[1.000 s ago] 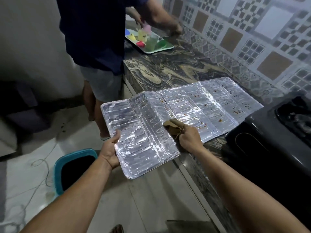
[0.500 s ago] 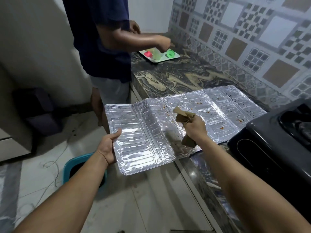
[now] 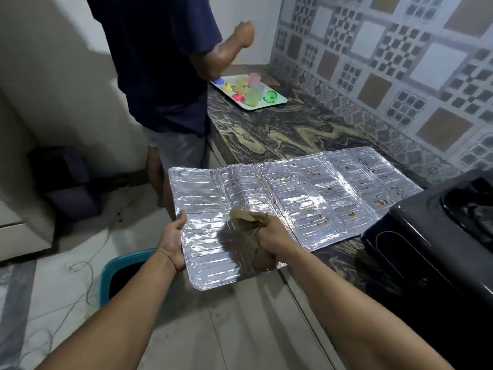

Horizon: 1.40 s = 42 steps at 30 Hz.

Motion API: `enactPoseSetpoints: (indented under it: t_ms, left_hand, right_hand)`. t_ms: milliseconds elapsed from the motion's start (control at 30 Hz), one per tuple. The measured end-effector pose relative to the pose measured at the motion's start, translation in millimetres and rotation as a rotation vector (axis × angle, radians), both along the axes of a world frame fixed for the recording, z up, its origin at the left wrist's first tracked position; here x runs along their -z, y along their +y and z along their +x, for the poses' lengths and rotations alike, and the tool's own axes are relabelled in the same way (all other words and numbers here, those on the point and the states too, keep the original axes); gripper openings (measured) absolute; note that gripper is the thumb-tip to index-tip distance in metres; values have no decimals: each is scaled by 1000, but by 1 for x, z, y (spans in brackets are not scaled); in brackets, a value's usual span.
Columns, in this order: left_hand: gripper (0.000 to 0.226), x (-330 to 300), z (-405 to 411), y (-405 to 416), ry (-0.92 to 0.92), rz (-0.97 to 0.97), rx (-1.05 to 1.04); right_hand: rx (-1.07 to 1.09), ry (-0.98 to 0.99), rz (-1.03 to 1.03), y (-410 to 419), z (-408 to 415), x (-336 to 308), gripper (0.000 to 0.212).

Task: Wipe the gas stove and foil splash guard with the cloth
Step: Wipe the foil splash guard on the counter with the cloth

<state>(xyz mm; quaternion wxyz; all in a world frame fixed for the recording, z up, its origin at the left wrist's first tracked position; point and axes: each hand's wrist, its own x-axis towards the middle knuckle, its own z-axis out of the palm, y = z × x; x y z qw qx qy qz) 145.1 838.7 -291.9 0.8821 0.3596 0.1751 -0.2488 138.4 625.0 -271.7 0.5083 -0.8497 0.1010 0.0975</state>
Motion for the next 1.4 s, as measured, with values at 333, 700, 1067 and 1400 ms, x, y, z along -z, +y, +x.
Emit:
enactPoseSetpoints:
  t_ms: [333,700,1067,1400]
  left_hand:
    - [49,-6,-2,2,23,48,-31]
    - [42,-5,-3,-11,48,197,-154]
    - [47,2,-3,-14,76,213,-173]
    - [54,-10,-5,-12,40,135,-109]
  right_hand:
    - [130,-64,-579,-66,16,-19,55]
    - [-290,-15,-904,-89,8,-14,36]
    - [-473,146,-951,-122,-19,-32,18]
    - [-45,57,-642,-111,6,-78,31]
